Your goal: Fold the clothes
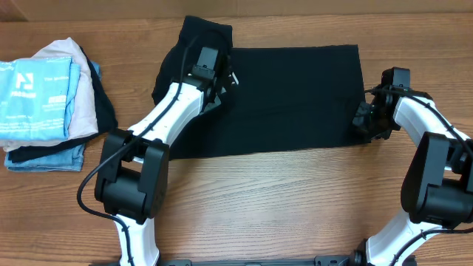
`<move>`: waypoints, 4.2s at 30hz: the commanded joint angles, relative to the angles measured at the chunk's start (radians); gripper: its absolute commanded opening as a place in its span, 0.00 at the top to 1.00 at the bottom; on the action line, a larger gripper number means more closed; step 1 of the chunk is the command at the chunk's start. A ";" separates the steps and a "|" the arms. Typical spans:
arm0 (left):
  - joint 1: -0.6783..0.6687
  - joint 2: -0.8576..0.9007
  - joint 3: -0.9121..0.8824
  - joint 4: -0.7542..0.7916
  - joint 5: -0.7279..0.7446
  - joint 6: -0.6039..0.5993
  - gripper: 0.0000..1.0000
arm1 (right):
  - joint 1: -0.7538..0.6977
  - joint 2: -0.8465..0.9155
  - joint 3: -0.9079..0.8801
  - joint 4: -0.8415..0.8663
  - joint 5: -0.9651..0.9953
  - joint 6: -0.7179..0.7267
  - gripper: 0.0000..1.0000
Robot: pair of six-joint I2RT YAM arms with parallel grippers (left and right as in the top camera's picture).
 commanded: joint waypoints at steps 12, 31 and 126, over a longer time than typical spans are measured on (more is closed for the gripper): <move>0.061 -0.062 0.260 -0.100 0.134 -0.486 0.55 | -0.020 0.044 -0.016 0.000 0.038 0.000 0.67; 0.003 0.006 0.290 -0.522 0.251 -0.236 0.37 | -0.020 0.044 -0.016 0.011 0.012 0.000 0.63; 0.241 0.223 1.155 -0.564 0.503 -0.921 0.32 | -0.018 0.049 0.857 -0.261 -0.137 -0.109 0.20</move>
